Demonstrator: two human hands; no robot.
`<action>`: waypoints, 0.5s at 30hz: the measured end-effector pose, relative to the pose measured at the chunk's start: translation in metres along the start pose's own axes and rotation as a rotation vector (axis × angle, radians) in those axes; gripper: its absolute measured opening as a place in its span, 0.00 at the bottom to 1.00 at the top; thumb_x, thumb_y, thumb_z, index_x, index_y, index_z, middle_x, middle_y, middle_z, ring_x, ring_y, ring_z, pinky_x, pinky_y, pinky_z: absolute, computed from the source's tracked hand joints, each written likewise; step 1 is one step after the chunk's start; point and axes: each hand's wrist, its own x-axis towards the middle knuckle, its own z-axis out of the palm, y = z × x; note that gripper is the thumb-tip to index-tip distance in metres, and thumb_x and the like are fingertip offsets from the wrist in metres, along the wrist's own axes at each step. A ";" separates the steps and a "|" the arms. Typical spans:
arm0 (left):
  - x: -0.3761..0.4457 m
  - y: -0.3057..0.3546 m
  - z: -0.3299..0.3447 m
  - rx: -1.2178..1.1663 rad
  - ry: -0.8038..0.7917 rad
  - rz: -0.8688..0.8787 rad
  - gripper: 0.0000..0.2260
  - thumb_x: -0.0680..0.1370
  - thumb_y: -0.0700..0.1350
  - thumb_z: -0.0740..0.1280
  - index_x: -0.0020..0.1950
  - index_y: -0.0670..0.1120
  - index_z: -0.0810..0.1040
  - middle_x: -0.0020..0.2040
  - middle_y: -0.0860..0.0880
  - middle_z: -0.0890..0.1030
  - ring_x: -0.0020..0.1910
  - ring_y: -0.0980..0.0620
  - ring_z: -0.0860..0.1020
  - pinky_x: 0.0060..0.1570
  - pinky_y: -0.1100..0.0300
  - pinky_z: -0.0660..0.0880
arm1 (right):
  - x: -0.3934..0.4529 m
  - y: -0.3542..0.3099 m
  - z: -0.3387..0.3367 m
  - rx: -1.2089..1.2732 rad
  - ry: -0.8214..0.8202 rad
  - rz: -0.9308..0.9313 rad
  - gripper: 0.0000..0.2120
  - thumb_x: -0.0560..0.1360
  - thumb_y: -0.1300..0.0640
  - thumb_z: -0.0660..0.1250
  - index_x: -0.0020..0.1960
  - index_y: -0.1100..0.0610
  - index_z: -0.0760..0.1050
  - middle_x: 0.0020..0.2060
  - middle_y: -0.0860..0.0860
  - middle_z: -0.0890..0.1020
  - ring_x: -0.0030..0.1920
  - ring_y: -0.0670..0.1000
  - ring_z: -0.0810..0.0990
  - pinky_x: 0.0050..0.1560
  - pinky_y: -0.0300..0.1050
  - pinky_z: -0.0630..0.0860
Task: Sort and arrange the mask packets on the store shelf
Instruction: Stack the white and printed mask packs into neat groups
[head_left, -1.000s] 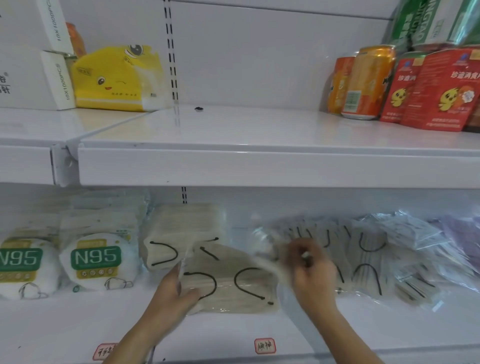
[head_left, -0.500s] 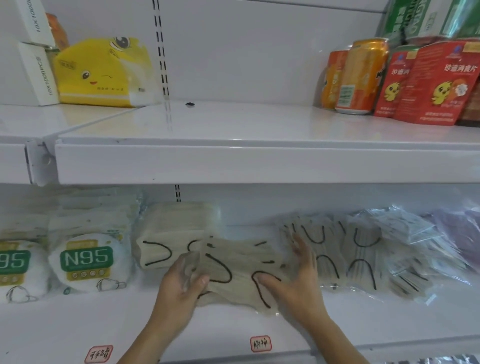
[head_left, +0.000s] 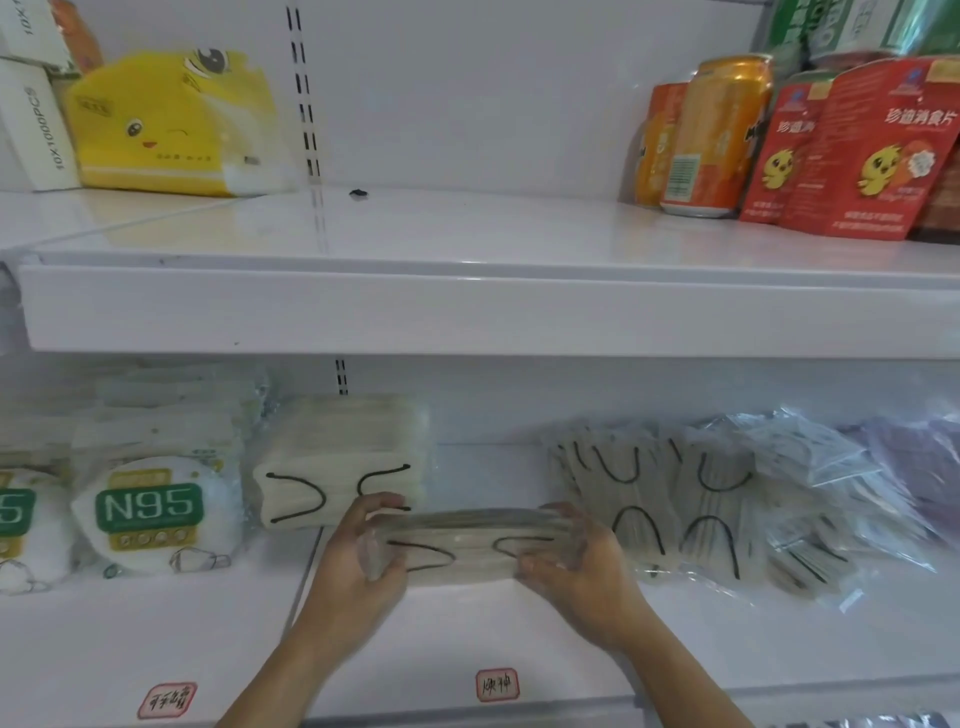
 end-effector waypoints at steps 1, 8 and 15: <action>0.001 0.004 0.003 -0.011 0.019 0.001 0.20 0.67 0.34 0.65 0.58 0.45 0.77 0.53 0.57 0.82 0.52 0.63 0.79 0.49 0.76 0.70 | 0.003 0.000 0.001 0.037 0.008 0.006 0.21 0.67 0.61 0.80 0.56 0.46 0.79 0.48 0.47 0.86 0.50 0.49 0.86 0.53 0.54 0.83; -0.001 0.004 0.014 0.012 0.047 -0.141 0.29 0.63 0.33 0.64 0.56 0.61 0.80 0.33 0.59 0.78 0.34 0.62 0.75 0.38 0.73 0.69 | 0.009 0.013 -0.002 0.153 0.050 0.009 0.31 0.62 0.72 0.64 0.57 0.45 0.77 0.41 0.51 0.82 0.35 0.52 0.79 0.32 0.45 0.72; 0.000 0.004 0.029 0.036 0.080 -0.147 0.23 0.66 0.32 0.64 0.57 0.50 0.79 0.43 0.51 0.83 0.45 0.53 0.82 0.46 0.65 0.77 | 0.009 0.021 0.001 0.213 0.082 0.041 0.28 0.65 0.71 0.59 0.57 0.47 0.75 0.37 0.59 0.80 0.31 0.54 0.75 0.30 0.49 0.69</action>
